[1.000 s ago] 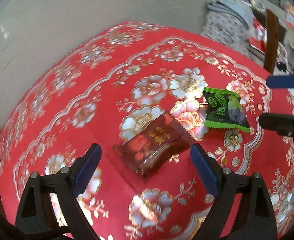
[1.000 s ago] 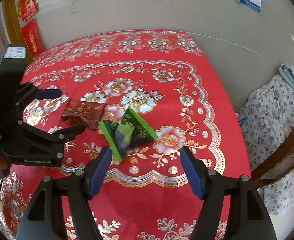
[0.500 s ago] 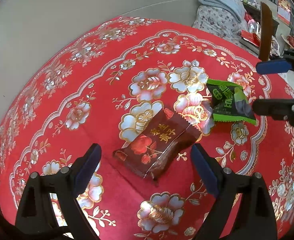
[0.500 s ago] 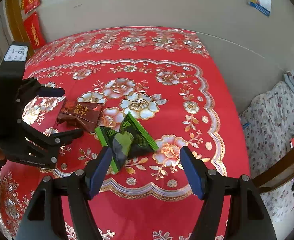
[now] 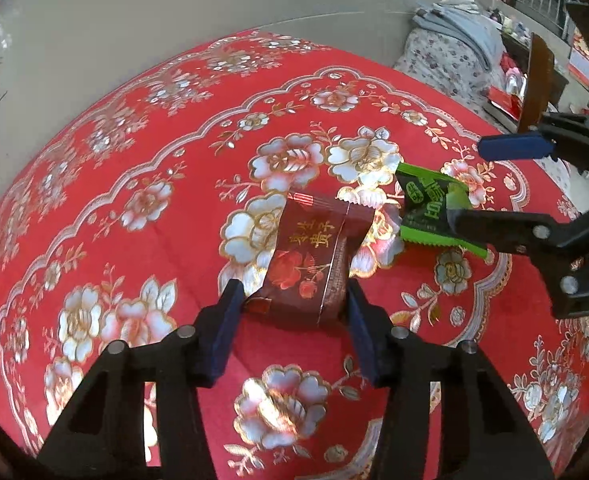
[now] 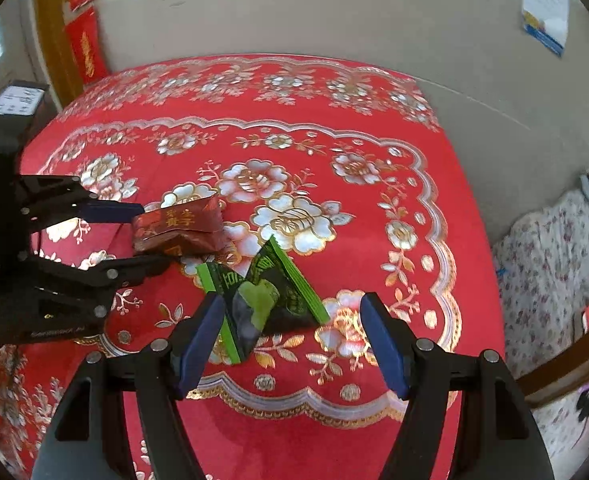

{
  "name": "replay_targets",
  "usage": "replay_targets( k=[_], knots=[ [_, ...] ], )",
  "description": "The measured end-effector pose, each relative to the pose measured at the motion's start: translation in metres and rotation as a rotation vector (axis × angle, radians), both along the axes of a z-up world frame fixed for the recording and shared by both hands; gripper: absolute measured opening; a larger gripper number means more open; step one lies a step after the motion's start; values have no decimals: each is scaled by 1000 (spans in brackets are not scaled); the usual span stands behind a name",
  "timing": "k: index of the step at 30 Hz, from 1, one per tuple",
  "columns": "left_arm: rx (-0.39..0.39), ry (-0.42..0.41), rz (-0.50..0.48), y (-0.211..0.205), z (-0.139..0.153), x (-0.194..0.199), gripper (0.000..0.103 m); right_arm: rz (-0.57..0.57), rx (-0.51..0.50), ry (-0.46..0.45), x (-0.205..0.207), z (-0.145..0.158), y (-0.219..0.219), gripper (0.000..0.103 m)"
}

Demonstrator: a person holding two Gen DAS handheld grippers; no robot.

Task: Organize snacks
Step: 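Grasp the brown-red candy with the left tool while the right tool grasps the green-black packet, then carry the brown-red candy with the left tool while the right tool carries the green-black packet into the box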

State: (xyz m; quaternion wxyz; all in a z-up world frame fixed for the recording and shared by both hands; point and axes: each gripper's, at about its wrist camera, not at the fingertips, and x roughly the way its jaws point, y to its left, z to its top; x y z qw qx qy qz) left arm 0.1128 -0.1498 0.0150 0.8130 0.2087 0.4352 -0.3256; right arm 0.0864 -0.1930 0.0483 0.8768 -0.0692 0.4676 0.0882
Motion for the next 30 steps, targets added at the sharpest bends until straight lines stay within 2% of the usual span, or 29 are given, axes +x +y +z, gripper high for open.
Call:
replay_targets(
  k=[5,9,11,12,14,16,17,19,21,22,23,30],
  knots=[
    [-22,24,35,5,0,-2,52,84,-10,37,9,-10,10,73],
    [-25,28,76,6,-1,2,54,90,7,73,18,-20,9,73],
    [-19,21,89,5,-1,4,60,81,6,61,17,-22,8,72],
    [-17,14,91,4,-1,4,63,77,14,66,16,-22,8,64],
    [-6,0,87,2,-2,4,71,66,38,69,12,-22,5,58],
    [0,-7,100,0,-2,5,71,49,50,71,10,-21,3,50],
    [-9,-5,108,0,-1,6,71,42,58,74,8,-20,2,41],
    [-38,8,130,2,0,9,71,31,71,78,5,-20,1,39],
    [-63,16,158,6,0,10,68,18,77,63,-2,-19,0,37],
    [-74,28,175,8,-1,11,55,14,79,60,-4,-18,1,37],
    [-85,36,193,11,-2,11,51,11,85,61,-6,-18,1,37],
    [-104,19,230,21,-3,-13,50,14,99,52,-26,-14,11,37]
  ],
)
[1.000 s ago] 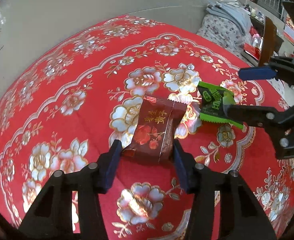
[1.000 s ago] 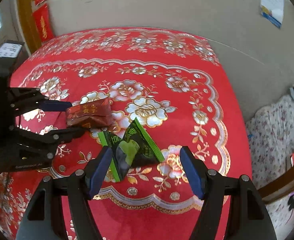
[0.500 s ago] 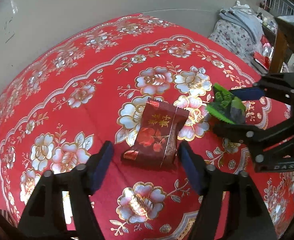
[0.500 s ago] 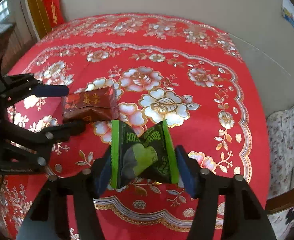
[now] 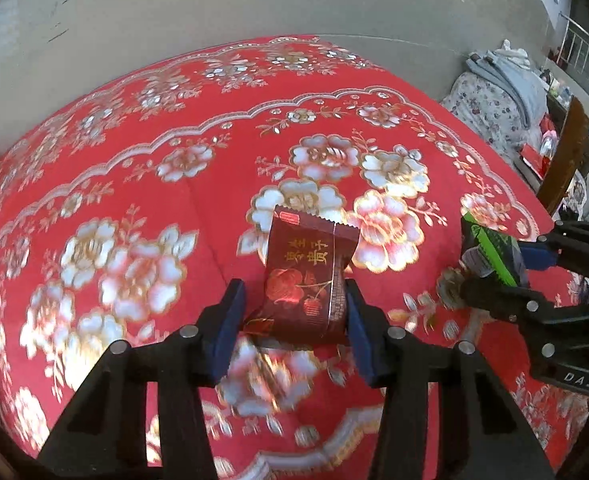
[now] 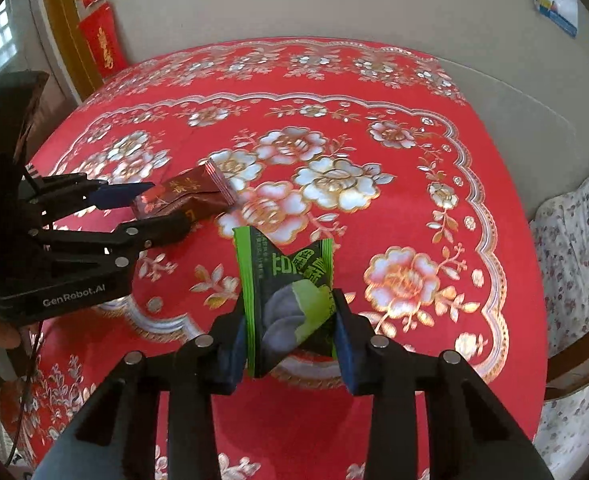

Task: Organize snacks
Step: 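Carry the brown-red candy with the left tool while the right tool carries the green-black packet into the box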

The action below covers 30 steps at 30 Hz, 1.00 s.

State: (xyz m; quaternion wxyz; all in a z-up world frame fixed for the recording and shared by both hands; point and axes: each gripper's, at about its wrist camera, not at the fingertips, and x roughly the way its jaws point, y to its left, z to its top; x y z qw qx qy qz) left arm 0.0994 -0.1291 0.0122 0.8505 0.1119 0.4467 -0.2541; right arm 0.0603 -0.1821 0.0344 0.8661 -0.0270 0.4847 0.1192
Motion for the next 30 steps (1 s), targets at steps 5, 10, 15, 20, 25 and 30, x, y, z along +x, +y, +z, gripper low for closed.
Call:
replay_targets(
  k=[5,10,15,20,25,30],
  knots=[
    [-7,0,44,14,1,-20,50,-13,-13,-19,-15,1,12,37],
    [-2,-38,107,35,4,-45,50,-26,-18,-50,-32,5,26,37],
    [-17,-67,150,58,8,-71,50,-2,-4,-78,-49,8,47,37],
    [-7,-100,187,79,12,-96,50,13,30,-88,-63,9,66,37],
    [10,-128,228,99,13,-116,50,42,41,-98,-77,8,88,37],
    [22,-158,277,122,16,-133,50,68,53,-105,-87,8,109,37]
  ],
)
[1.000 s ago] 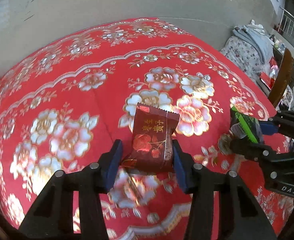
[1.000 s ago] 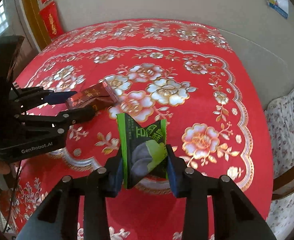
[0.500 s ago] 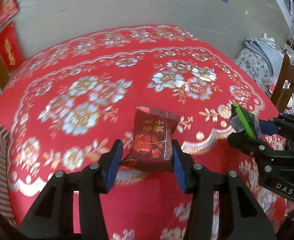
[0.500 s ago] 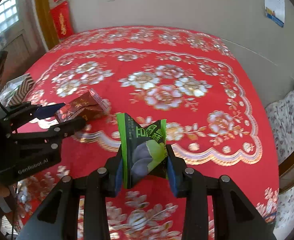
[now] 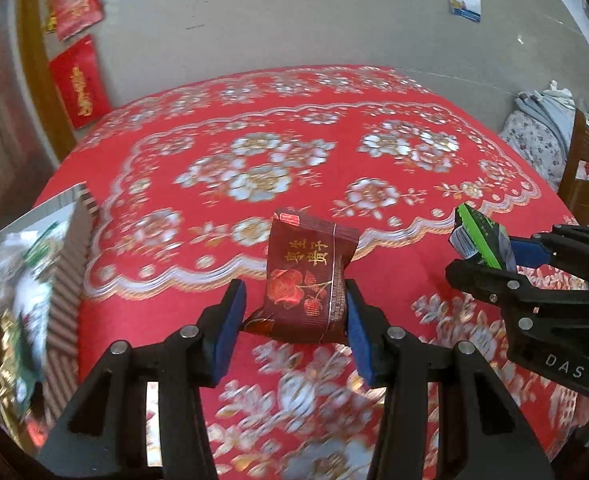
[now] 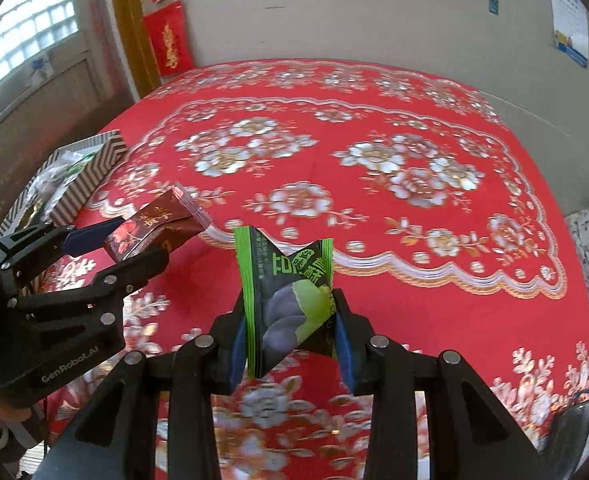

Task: Organize snacks
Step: 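Carry the brown-red candy with the left tool while the right tool carries the green-black packet into the box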

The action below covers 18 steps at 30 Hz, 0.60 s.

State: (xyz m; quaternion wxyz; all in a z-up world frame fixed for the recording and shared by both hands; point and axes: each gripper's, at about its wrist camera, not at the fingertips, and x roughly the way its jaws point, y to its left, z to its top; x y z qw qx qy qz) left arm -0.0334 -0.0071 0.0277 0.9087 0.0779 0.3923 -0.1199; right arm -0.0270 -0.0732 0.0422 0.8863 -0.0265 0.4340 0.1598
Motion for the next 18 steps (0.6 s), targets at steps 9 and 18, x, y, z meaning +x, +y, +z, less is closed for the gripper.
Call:
replay_targets(
  k=[9,18],
  knots=[
    [10,-43,86,45,10,-24,50,71,17,-3,-9,1,43,37],
    [-5,-73,153,82,18,-38,50,132,10,-12,-18,7,80,37]
  ],
)
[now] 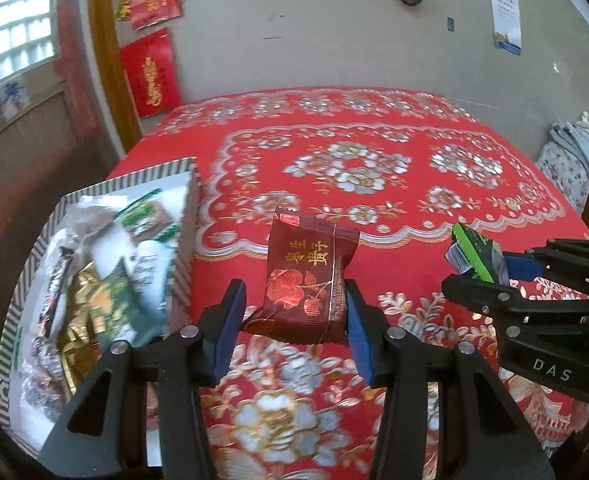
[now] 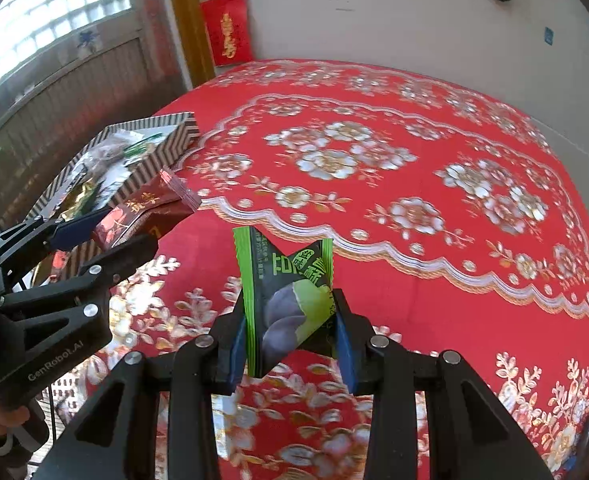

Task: Organize snacks
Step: 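Carry the brown-red candy with the left tool while the right tool carries the green-black packet into the box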

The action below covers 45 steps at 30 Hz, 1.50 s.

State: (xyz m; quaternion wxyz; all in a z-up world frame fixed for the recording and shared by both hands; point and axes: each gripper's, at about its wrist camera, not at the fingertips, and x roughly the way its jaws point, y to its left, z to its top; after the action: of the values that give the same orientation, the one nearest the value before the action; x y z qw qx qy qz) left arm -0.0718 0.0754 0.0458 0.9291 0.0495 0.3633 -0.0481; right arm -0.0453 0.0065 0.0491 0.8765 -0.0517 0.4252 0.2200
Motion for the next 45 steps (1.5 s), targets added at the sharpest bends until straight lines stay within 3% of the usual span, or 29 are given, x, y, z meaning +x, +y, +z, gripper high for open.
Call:
replay_targets(
  k=[15,31,45],
  knots=[
    [-29,-65,151,76,24,-30,50,155,9,-34,-11,19,80,37],
    [-45,-71,334,167,18,-63,50,333,-33,-44,-19,26,177,37],
    [-40,-51,390,190,0,-66,50,402,-122,-39,-25,12,225,38]
  ],
)
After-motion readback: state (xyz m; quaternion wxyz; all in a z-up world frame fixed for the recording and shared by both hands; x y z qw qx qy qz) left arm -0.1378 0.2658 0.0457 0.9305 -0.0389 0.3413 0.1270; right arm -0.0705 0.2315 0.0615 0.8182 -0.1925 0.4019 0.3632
